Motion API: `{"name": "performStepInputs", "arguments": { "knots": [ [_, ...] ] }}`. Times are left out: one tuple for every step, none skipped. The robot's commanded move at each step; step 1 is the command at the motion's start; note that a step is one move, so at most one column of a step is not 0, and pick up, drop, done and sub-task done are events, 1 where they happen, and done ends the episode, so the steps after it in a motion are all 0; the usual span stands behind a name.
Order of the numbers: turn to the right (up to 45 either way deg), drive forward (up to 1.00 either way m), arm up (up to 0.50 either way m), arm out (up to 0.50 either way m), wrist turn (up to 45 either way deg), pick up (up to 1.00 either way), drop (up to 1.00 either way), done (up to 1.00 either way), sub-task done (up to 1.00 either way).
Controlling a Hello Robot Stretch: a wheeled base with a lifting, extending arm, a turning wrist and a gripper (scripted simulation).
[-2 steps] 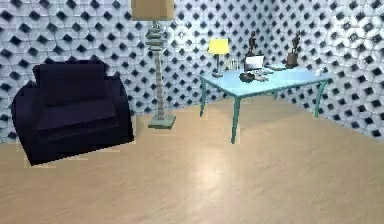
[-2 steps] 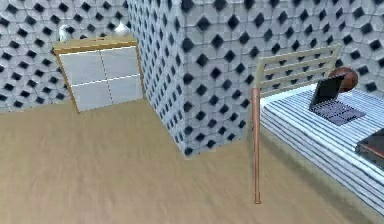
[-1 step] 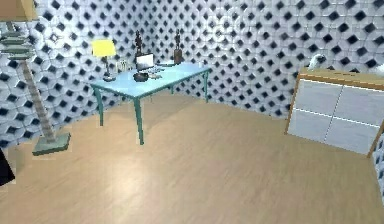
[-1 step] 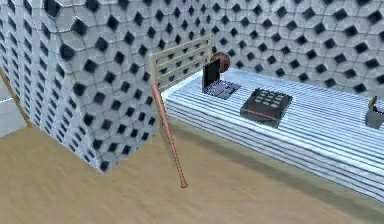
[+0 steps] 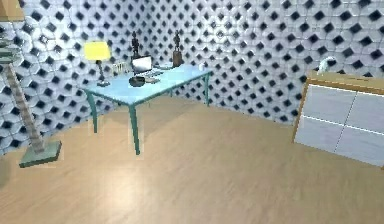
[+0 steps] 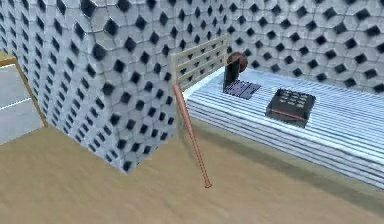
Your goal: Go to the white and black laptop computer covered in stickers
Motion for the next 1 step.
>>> {"name": "performStepInputs", "arguments": {
  "knots": [
    [9.0,0.00,0.00,0.00,0.0,0.00,0.00,0.00,0.00]
  ]
}}
